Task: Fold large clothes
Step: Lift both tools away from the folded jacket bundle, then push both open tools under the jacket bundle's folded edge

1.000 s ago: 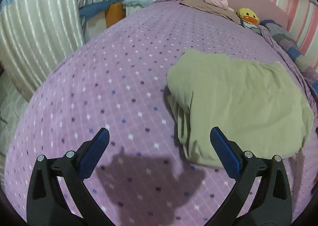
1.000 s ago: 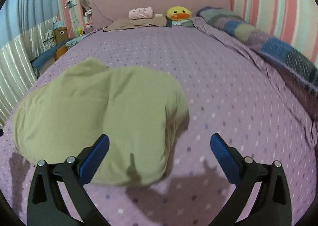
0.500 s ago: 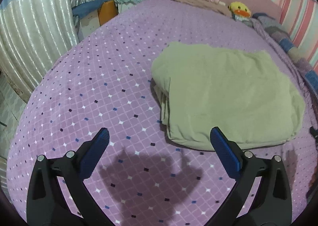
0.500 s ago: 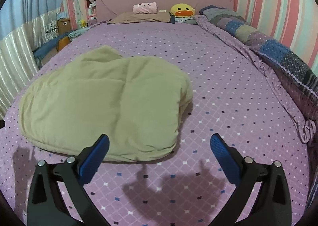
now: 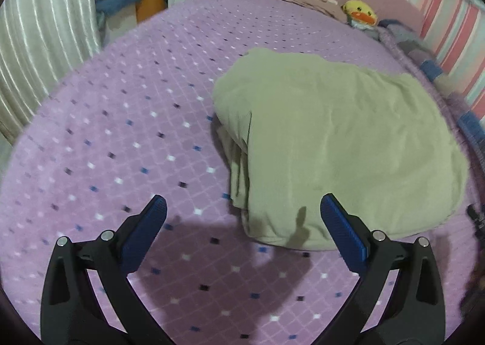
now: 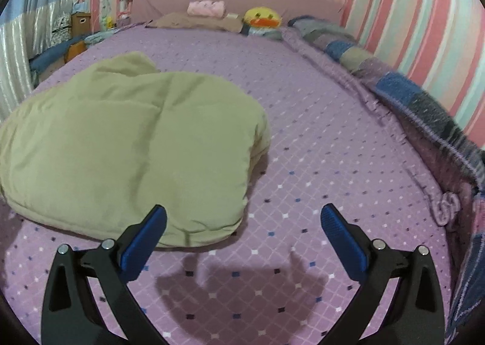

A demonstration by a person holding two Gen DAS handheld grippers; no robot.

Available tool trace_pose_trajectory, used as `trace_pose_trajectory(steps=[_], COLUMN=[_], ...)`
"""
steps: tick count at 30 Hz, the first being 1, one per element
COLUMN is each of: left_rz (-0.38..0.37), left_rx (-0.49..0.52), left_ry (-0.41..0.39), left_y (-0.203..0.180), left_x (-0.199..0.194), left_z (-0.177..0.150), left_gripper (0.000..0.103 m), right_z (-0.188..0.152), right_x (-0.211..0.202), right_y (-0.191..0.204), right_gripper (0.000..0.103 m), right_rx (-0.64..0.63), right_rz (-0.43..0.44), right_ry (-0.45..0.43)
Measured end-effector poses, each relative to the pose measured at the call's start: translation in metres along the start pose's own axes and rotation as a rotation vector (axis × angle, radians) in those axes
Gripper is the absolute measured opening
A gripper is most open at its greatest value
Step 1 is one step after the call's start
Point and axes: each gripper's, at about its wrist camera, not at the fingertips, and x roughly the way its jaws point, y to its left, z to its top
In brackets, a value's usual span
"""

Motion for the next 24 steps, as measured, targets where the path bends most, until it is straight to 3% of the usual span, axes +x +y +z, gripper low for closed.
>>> trace_pose_trajectory(steps=[3, 9, 11, 13, 15, 18, 24], left_rz=[-0.061, -0.092, -0.123, -0.107, -0.104, -0.160, -0.205], left_rx=[-0.016, -0.013, 0.011, 0.046, 0.044, -0.003, -0.002], left_ry=[0.046, 0.020, 0.040, 0.030, 0.021, 0.018, 0.057], left_y=[0.010, 0.020, 0.012, 0.000, -0.005, -0.003, -0.015], left_x=[0.009, 0.017, 0.026, 0.033, 0.038, 0.049, 0.078], left_z=[-0.004, -0.012, -0.013, -0.014, -0.012, -0.008, -0.010], left_gripper=[0.100, 0.100, 0.100, 0.100, 0.100, 0.100, 0.100], right_z=[-0.005, -0.009, -0.012, -0.016, -0.022, -0.029, -0.040], right_x=[-0.016, -0.010, -0.004, 0.004, 0.004, 0.004, 0.016], right_y=[0.000, -0.022, -0.030, -0.034, -0.034, -0.030, -0.031], right_gripper=[0.101, 0.101, 0.101, 0.101, 0.101, 0.101, 0.101], right_rx=[0.006, 0.084, 0.104, 0.110, 0.100, 0.062, 0.056], right_rz=[-0.082, -0.046, -0.017, 0.017, -0.012, -0.048, -0.037], right_ry=[-0.096, -0.074, -0.053, -0.018, -0.034, -0.045, -0.019])
